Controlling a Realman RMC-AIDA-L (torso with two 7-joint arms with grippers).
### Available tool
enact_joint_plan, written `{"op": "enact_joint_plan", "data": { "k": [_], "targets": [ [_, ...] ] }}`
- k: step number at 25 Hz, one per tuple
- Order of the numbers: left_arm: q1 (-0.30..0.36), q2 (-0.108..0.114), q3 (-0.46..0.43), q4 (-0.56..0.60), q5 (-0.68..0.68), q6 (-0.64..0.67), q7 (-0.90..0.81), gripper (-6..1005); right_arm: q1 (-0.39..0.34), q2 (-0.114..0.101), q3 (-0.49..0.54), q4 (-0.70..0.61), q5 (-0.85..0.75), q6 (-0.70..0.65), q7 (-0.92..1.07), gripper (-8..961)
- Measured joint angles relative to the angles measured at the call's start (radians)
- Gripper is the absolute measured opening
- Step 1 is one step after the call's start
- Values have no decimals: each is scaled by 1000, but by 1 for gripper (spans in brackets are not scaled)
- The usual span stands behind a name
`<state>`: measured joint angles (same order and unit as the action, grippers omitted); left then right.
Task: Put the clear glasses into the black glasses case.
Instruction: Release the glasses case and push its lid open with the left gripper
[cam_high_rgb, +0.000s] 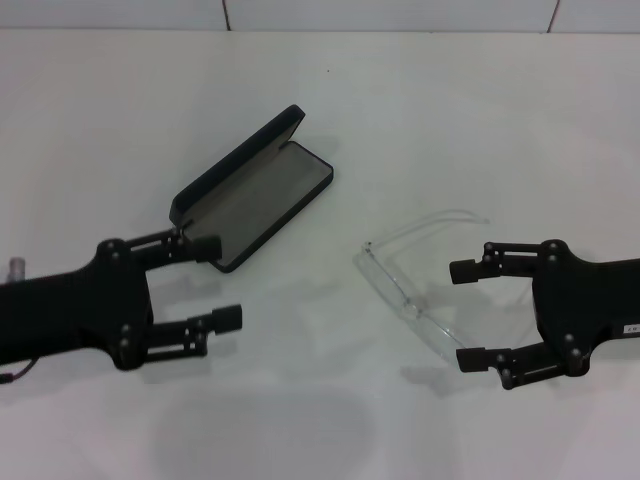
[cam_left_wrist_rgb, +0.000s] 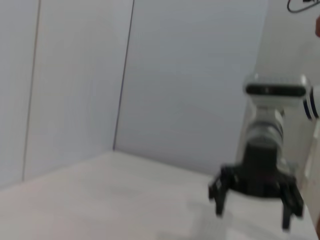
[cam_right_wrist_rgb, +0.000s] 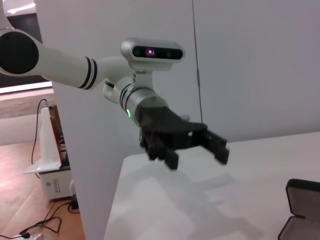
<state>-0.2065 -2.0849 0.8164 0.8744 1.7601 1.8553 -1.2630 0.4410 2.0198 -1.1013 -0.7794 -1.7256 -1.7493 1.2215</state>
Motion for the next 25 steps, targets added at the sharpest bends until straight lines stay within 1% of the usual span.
{"op": "enact_joint_plan", "data": {
  "k": [2,5,7,10,12,14,15,16,18,22,25],
  "targets": [
    [-6,-1,0,3,-41,-2,-14,762,-1,1,0,6,0,2,-3,853],
    [-20,-2,-2,54,-144,-17,-160,758,-1,3,0,20,10,3,-3,853],
    [-37,-1,-2,120,-192,-45,-320,754,-1,3,1,32,16,3,-4,853],
    [-85,5,-2,251,-179,-117,-573,750,-1,3,3,41,20,4,-5,853],
    [-132,13,1,316,-101,-156,-710,747,-1,3,3,47,25,4,-5,854],
    [-209,20,7,372,53,-179,-859,744,0,3,5,53,29,4,-5,854],
    [-234,20,9,385,104,-182,-903,742,0,3,7,55,31,4,-5,854],
    [-287,17,16,412,217,-184,-1000,741,0,3,8,58,36,4,-5,854],
    [-358,7,47,450,381,-187,-1118,738,0,2,9,65,54,3,-5,854],
    [-428,3,207,502,665,-228,-1242,733,-4,1,10,72,88,3,-6,854],
    [-458,1,337,506,821,-275,-1299,732,-11,0,10,73,110,4,-10,854]
  ]
}}
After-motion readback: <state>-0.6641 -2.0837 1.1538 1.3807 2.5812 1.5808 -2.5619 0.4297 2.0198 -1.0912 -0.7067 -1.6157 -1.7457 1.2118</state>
